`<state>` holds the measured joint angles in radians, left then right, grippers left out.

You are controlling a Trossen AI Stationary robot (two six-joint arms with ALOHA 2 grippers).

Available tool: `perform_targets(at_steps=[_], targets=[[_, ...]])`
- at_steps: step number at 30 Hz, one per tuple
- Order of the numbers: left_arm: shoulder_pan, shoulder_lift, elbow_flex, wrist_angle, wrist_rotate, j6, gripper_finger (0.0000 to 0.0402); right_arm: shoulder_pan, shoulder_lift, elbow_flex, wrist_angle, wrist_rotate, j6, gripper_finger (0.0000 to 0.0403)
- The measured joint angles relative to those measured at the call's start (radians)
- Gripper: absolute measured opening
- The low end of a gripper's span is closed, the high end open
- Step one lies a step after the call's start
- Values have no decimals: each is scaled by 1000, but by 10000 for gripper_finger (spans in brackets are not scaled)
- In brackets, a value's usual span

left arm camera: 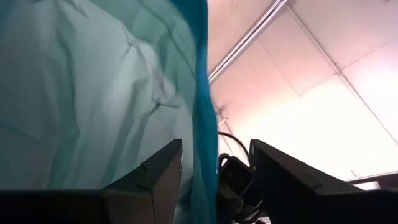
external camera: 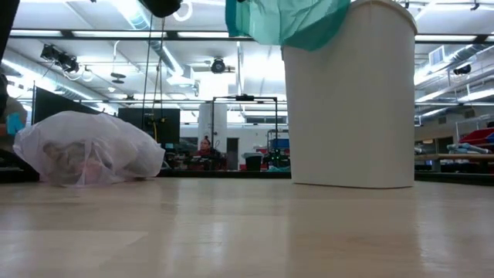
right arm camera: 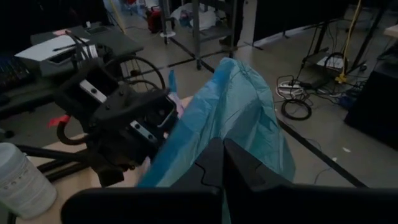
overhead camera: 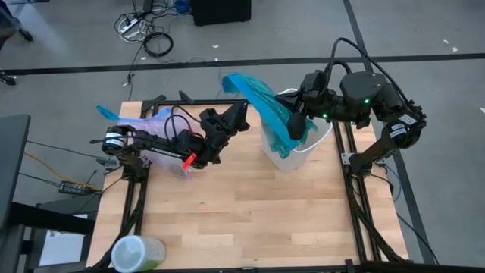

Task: Place trash/remove bag and relplace
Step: Put the blue trash bag into the white trash bin

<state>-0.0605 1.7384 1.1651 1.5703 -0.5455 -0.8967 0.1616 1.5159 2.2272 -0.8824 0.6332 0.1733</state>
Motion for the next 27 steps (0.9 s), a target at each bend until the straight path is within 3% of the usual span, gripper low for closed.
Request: perform_targets(at_steps=[27], targets=[[21, 2, 1, 0, -19, 82, 198, 0, 3, 0, 42, -8, -24, 0]])
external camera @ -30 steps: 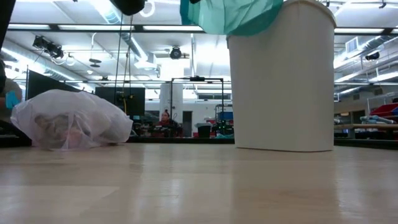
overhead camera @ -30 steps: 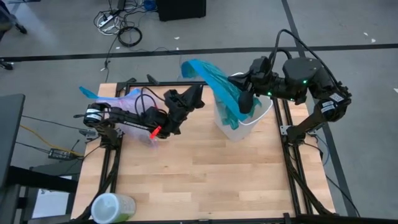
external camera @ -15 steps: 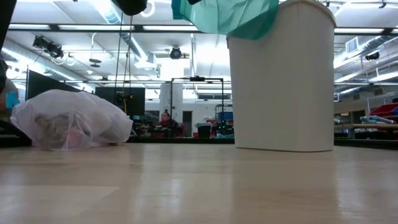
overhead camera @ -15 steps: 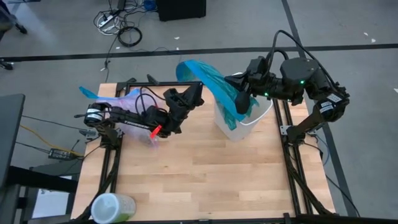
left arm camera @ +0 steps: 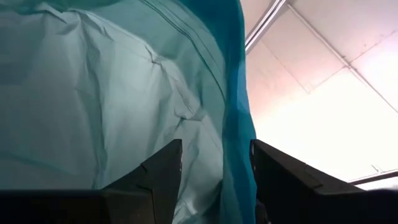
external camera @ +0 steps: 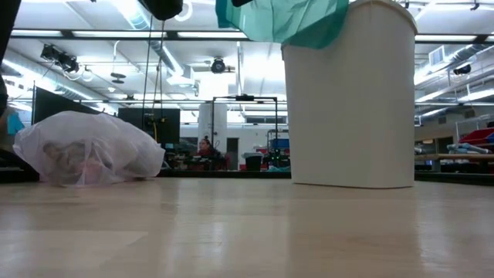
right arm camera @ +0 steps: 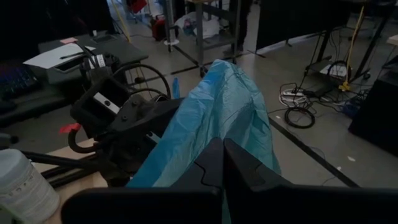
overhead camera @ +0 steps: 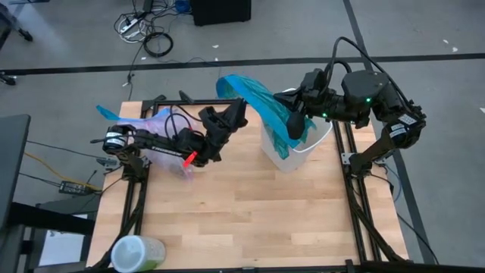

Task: Place trash/remove bag and relplace
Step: Put the blue trash bag into the white trash bin

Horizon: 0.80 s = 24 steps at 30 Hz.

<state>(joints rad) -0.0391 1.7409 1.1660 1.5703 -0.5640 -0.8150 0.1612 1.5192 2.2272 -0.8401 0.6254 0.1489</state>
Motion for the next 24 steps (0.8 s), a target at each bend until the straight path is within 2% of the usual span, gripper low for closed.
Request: perform_targets(at_steps=[24], targets=[[0, 0, 0, -19, 0, 0, 198, 0, 38, -13, 0, -39, -29, 0]])
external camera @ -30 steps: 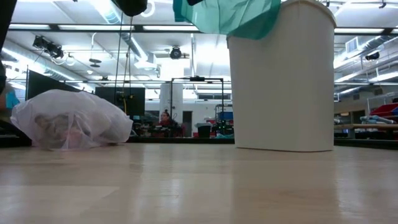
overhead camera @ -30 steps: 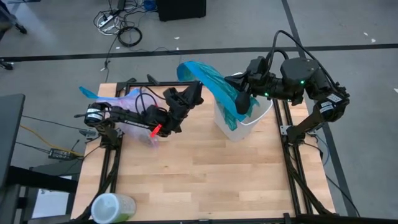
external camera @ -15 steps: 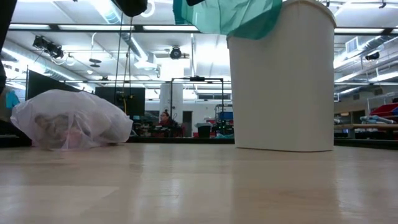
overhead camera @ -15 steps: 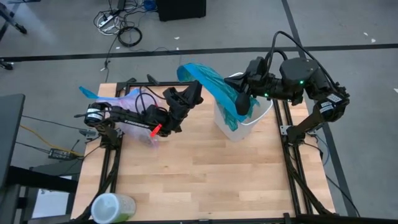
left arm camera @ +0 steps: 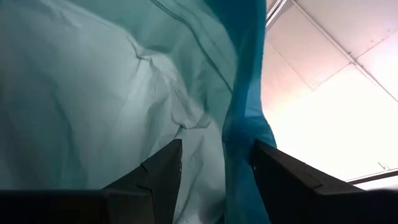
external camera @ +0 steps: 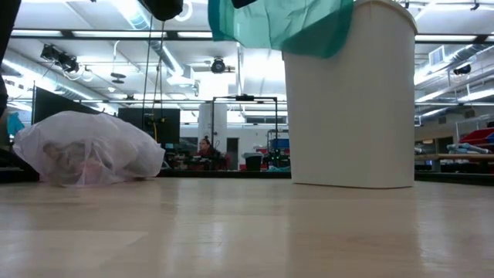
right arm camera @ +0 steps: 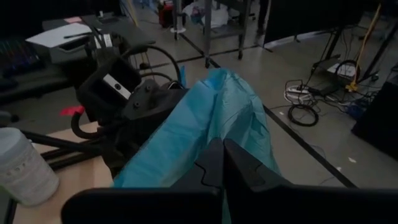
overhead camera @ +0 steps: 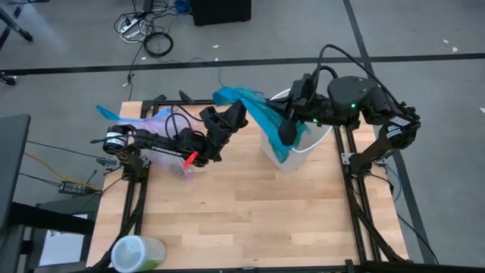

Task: Place trash/remove bag and relplace
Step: Put the blue trash bag into the white trash bin

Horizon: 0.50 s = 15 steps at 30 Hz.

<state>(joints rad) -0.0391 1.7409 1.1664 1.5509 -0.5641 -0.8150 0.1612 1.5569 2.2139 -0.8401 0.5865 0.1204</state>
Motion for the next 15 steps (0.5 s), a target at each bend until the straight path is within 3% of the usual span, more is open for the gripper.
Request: perform_targets(at_steps=[9, 15], targets=[[0, 0, 0, 1, -6, 2, 195, 0, 8, 0, 2, -6, -1, 0], [0, 0, 0, 0, -27, 17, 144, 0, 9, 0, 2, -5, -9, 0]])
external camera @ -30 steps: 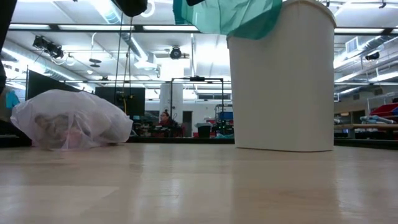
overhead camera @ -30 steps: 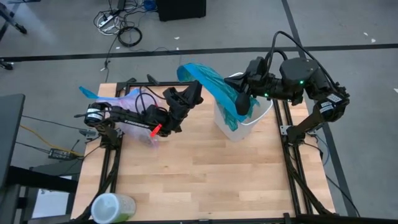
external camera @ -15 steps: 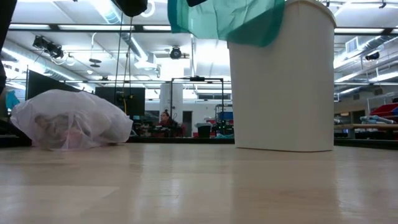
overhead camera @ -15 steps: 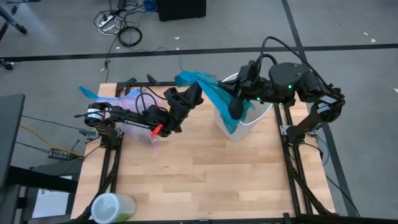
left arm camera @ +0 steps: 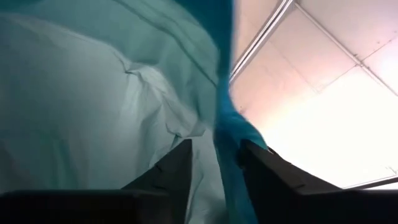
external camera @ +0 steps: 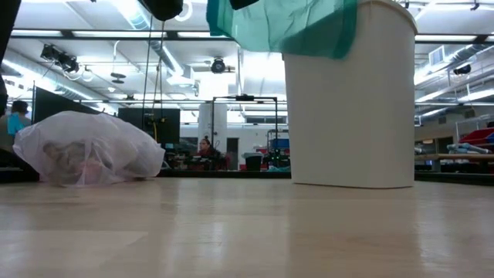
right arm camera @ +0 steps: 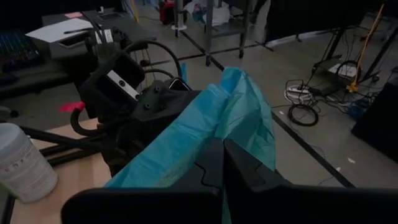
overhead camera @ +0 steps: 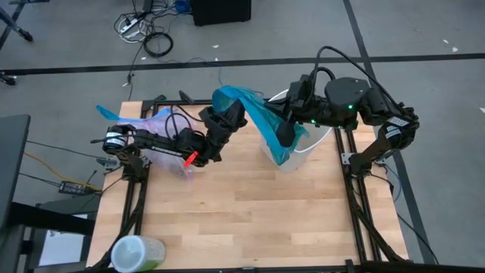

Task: Place trash/remove bag and relplace
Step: Put the blue trash bag into the white trash bin

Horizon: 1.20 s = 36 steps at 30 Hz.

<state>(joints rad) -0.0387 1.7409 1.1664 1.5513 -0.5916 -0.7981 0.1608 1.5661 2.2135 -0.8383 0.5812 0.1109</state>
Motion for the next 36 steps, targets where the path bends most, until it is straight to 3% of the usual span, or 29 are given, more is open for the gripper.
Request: perform_targets(at_steps=[11, 23, 31, 36], targets=[[0, 0, 0, -26, -6, 11, 8, 2, 0, 0, -1, 1, -1, 0], [0, 0, 0, -119, -44, 8, 2, 13, -3, 0, -44, -25, -134, 8], [-6, -1, -14, -122, -27, 9, 1, 16, -29, 0, -280, 46, -79, 87], [-33, -3, -87, -149, -71, -39, 1, 39, -54, 3, -239, 50, -57, 122]])
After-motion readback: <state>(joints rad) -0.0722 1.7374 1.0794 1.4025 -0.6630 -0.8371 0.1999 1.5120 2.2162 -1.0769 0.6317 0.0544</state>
